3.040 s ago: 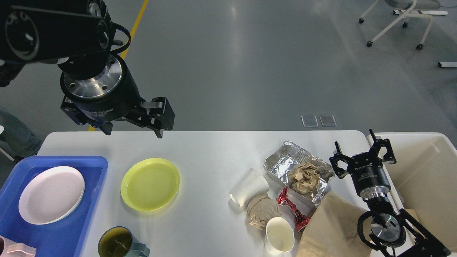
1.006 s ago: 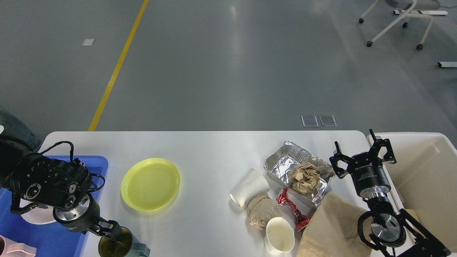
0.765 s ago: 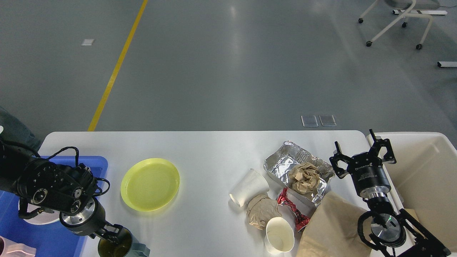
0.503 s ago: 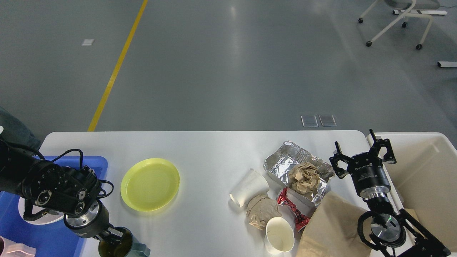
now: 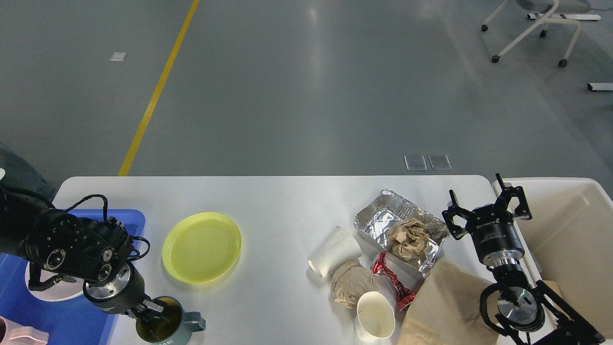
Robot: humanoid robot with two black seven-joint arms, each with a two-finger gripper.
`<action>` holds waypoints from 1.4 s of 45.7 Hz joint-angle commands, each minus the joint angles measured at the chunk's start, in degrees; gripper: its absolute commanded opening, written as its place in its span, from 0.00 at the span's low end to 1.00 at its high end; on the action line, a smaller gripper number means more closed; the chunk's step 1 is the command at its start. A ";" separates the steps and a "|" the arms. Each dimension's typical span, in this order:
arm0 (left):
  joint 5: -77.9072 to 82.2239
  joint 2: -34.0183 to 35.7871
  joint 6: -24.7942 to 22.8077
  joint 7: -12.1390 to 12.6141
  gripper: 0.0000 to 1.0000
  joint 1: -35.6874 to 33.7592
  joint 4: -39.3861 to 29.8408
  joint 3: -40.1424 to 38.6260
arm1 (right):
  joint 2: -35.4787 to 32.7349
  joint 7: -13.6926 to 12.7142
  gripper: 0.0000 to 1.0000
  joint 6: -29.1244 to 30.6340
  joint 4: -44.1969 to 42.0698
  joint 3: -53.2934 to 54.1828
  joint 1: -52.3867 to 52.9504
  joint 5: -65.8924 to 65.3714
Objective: Tidy desktop
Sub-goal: 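Lift the mug with the left gripper and carry it onto the blue tray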
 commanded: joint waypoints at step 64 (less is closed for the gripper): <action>-24.30 1.98 -35.53 -3.91 0.00 -51.57 -7.90 22.77 | 0.00 0.00 1.00 0.02 0.00 0.00 -0.03 0.06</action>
